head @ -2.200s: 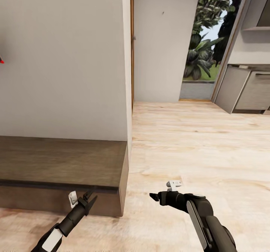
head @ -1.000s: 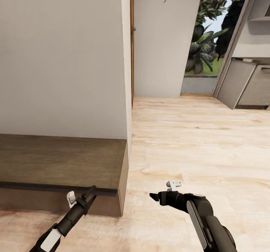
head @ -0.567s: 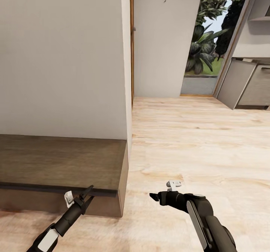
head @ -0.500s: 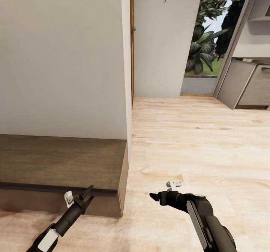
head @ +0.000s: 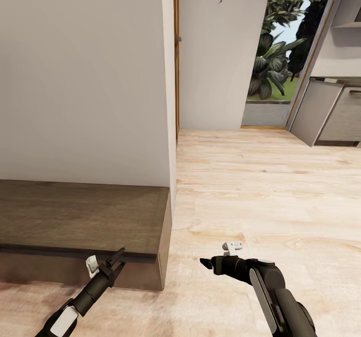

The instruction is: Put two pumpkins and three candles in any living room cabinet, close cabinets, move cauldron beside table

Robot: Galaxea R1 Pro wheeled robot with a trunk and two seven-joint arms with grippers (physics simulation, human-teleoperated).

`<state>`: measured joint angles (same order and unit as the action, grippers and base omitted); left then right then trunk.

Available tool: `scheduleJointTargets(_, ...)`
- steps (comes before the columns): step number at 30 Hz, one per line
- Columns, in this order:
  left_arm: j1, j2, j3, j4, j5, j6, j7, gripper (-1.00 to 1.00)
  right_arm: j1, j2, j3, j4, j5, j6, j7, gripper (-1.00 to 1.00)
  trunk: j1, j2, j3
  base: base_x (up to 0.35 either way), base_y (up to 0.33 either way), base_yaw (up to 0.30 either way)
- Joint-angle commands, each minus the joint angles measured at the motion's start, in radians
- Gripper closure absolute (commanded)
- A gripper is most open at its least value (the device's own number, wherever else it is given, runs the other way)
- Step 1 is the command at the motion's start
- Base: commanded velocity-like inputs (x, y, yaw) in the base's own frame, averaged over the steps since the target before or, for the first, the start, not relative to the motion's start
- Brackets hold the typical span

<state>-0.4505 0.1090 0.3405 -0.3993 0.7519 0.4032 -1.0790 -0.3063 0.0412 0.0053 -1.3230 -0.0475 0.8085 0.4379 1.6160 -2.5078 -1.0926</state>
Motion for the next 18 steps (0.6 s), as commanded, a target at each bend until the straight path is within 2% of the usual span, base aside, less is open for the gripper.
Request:
scheduleJointTargets(1,-0.001,0.000,0.002,0.000,0.003,0.011,-0.002,-1.00,0.000,0.000,-0.001,-0.001,-0.005,0.006,-0.001,-1.00,0.000,0.000,-0.001,0.000,0.000,0.000)
scheduleJointTargets(18,-0.001,0.000,0.002,0.000,0.003,0.008,0.002,-1.00,0.000,0.000,-0.001,-0.001,-0.005,0.006,-0.001,-1.00,0.000,0.000,-0.001,-0.046,0.000,0.000)
